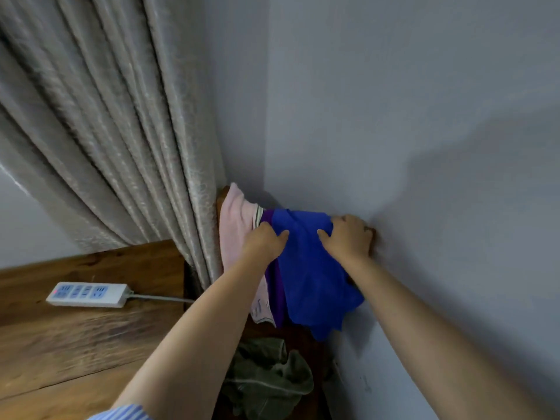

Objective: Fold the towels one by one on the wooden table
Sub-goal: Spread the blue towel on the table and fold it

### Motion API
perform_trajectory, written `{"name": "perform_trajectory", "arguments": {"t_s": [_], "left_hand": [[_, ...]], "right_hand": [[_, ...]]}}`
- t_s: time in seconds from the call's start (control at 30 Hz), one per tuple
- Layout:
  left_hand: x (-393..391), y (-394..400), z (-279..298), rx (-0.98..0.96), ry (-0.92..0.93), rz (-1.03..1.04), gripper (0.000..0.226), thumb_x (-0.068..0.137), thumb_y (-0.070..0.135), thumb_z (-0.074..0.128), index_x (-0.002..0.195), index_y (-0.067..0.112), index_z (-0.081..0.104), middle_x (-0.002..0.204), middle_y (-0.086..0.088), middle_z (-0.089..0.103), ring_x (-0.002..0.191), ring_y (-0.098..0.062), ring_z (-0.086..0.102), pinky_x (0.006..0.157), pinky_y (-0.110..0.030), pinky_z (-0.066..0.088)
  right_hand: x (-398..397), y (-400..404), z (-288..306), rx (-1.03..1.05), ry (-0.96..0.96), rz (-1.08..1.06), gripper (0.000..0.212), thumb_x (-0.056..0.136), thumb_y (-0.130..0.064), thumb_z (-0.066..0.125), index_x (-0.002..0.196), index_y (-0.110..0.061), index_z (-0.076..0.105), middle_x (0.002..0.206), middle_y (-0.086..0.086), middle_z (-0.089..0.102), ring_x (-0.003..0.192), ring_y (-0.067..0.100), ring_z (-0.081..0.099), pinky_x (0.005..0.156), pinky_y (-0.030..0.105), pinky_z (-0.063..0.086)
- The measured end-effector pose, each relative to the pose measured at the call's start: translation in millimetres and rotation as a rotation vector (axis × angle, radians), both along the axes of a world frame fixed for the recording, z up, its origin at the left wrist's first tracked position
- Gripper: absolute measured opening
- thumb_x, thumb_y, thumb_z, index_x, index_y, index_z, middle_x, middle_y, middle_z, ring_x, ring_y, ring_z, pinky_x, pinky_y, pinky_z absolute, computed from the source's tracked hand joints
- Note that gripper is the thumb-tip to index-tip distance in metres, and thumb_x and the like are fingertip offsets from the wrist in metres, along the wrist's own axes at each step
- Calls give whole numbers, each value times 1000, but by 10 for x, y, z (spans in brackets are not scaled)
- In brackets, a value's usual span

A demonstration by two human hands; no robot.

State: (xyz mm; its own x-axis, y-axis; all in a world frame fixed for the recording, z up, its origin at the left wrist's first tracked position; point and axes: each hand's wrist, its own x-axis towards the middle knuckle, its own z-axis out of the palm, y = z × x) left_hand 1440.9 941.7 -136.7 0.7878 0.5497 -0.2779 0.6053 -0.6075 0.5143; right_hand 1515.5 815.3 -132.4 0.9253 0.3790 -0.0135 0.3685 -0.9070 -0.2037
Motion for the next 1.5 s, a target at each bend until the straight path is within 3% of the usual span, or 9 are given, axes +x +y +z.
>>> {"name": "perform_trajectory", "arguments": {"t_s": [0.2, 0.4, 0.57, 0.77, 0.87, 1.0, 1.1, 1.27, 1.5], "left_hand": [[379, -17, -247, -164, -151, 237, 32, 98, 28, 41, 109, 0, 51, 105, -18, 60, 96, -31, 57, 69, -29, 37], [352, 61, -320, -72, -334, 212, 31, 98, 23, 40, 70, 13, 46, 63, 3, 44, 61, -13, 41, 55, -17, 33], [313, 26, -72, -67, -503, 171, 27, 98, 19, 41, 87, 6, 61, 71, 1, 53, 66, -13, 45, 57, -18, 31], [-11, -9, 470, -184, -816, 205, 32, 97, 17, 44, 67, 23, 51, 62, 8, 45, 57, 4, 49, 62, -9, 36], [-378, 77, 711, -219, -928, 272, 28, 98, 18, 42, 71, 20, 51, 65, 8, 47, 62, -5, 44, 62, -20, 37], [-1212, 329, 849, -216, -1048, 362, 35, 98, 16, 41, 63, 20, 42, 62, 5, 41, 57, -4, 37, 52, -13, 34], [-1982, 576, 880, -113, -1083, 411, 38, 97, 13, 41, 60, 22, 39, 60, 7, 40, 57, -3, 36, 56, -21, 30], [-3313, 1074, 880, -9, -1092, 508, 29, 97, 13, 40, 70, 14, 49, 64, 7, 43, 60, -4, 38, 62, -20, 34], [-4617, 1587, 493, 96, -753, 629, 35, 96, 12, 44, 61, 14, 44, 56, 5, 40, 57, -12, 37, 56, -27, 26]], "right_hand": [[204, 94, -202, 237, 44, -91, 33, 93, -29, 46, 121, -10, 51, 125, 11, 51, 117, 27, 45, 94, 38, 33], [284, 100, -291, 474, 49, -134, 15, 93, -18, 46, 96, -10, 59, 92, 4, 59, 90, 22, 54, 77, 29, 23], [294, 57, -170, 785, -21, -115, 16, 91, -13, 50, 76, -13, 46, 71, -2, 45, 72, 17, 44, 67, 27, 33], [29, 113, 368, 1055, -232, 50, 13, 90, -9, 51, 83, 0, 58, 70, -14, 39, 62, -1, 38, 58, 13, 31], [-355, 278, 694, 1102, -335, 195, 21, 86, -12, 48, 84, 6, 59, 73, -9, 45, 65, 0, 39, 63, 5, 34], [-1131, 560, 968, 1092, -417, 331, 19, 84, -10, 52, 82, 7, 61, 72, 8, 57, 70, 12, 46, 66, 2, 33], [-1760, 765, 995, 1118, -328, 394, 21, 84, -12, 51, 86, 6, 61, 76, 11, 59, 72, 14, 48, 63, 9, 34], [-2797, 1252, 879, 1090, 0, 502, 6, 87, -5, 56, 87, -1, 61, 64, -7, 49, 58, 1, 47, 58, 5, 34], [-3765, 2016, 408, 950, 341, 591, 13, 86, -2, 57, 81, -13, 54, 58, -8, 44, 45, -10, 46, 51, 8, 34]]}}
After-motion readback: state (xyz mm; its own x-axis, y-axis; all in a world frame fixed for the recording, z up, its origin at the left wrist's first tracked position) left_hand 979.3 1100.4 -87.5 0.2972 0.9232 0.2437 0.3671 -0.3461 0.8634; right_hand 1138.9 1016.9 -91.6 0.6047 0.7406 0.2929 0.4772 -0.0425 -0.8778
